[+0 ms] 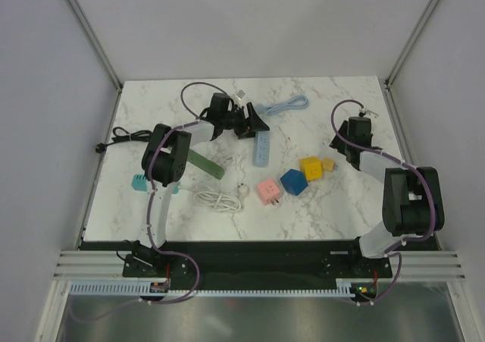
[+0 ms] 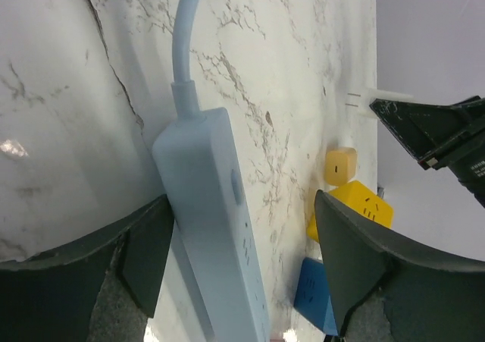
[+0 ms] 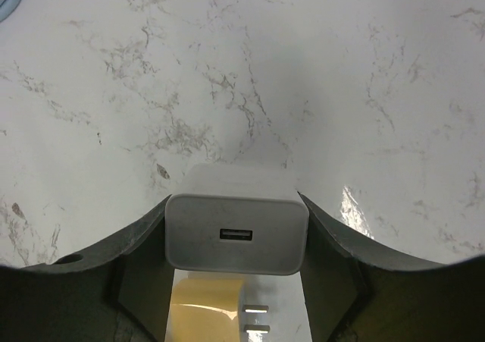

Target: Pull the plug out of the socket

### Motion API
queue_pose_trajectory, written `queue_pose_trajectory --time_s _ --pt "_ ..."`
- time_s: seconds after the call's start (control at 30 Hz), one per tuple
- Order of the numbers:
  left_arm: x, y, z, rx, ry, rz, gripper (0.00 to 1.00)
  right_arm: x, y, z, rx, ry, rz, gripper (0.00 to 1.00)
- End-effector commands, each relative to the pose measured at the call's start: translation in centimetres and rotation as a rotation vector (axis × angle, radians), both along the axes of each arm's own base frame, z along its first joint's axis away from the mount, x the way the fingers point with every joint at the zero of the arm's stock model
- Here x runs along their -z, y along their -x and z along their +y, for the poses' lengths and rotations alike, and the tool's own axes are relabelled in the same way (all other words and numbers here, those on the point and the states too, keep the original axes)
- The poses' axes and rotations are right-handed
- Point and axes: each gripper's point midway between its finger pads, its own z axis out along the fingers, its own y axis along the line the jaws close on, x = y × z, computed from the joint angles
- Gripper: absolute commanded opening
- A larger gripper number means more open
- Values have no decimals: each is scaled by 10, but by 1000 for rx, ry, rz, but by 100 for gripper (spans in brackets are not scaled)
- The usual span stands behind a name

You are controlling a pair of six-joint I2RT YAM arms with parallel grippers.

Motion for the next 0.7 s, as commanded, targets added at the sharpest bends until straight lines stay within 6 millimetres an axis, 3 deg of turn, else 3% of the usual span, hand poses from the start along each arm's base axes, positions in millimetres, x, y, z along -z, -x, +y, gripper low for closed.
queue_pose_trajectory --time_s 0.0,0.2,0.23,0.33,0.67 --pt "-43 -10 12 -17 12 -157 82 -12 -15 12 -63 -36 -88 41" --pt "-58 -12 32 -56 44 -208 83 0 -9 17 -99 -51 -56 47" --pt "-63 -11 35 -64 43 -225 83 3 -7 5 -64 -60 -45 51" --pt "-64 -10 41 -85 17 -252 83 5 -5 6 -65 -92 -41 56" --pt "-71 3 46 -68 21 -289 83 -5 2 3 -79 -142 -49 78"
